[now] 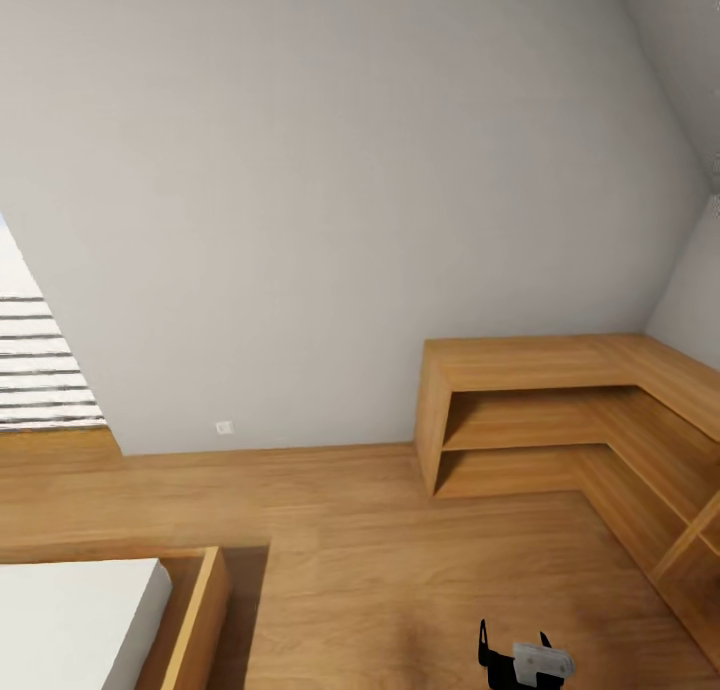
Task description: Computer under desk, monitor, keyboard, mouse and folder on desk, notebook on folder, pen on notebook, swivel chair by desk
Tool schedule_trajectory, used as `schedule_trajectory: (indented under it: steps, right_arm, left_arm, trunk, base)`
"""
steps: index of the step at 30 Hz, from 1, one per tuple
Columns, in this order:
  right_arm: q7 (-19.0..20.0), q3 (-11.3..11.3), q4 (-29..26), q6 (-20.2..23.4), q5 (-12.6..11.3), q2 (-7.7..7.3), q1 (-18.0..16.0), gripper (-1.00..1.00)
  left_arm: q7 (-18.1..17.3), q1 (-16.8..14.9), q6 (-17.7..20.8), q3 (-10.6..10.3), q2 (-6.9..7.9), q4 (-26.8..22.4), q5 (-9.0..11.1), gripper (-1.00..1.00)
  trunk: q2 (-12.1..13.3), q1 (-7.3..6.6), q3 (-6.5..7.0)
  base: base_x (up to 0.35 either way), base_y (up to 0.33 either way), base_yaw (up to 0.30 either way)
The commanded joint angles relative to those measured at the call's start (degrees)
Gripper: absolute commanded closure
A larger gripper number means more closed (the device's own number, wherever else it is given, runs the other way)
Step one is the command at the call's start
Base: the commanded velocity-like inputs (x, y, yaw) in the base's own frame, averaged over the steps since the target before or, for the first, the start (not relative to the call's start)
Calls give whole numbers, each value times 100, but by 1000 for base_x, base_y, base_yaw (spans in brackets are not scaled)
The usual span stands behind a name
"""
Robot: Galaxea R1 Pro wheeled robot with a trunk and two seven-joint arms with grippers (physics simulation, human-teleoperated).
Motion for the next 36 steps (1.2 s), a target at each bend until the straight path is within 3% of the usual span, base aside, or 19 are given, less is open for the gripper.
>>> schedule_trajectory:
  steps: [1,23,36]
  right_arm:
    - [-33,49,9,-11,-21,3,-6,-100]
    - [-33,52,9,-11,-12,1,-6,-100]
    - [-33,52,9,-11,-12,1,-6,-100]
  left_arm:
    - [55,-2,-11,-50,8,-18,12,-100]
    - [28,-2,-8,-53,4,-18,11,-100]
    - [20,-2,-12,-54,-22,-18,11,-100]
  trunk:
    - [-3,4,-3]
    - [-3,4,87]
    - [-3,4,142]
  base:
    - [331,0,-172]
    - [326,0,-218]
    - [69,0,-225]
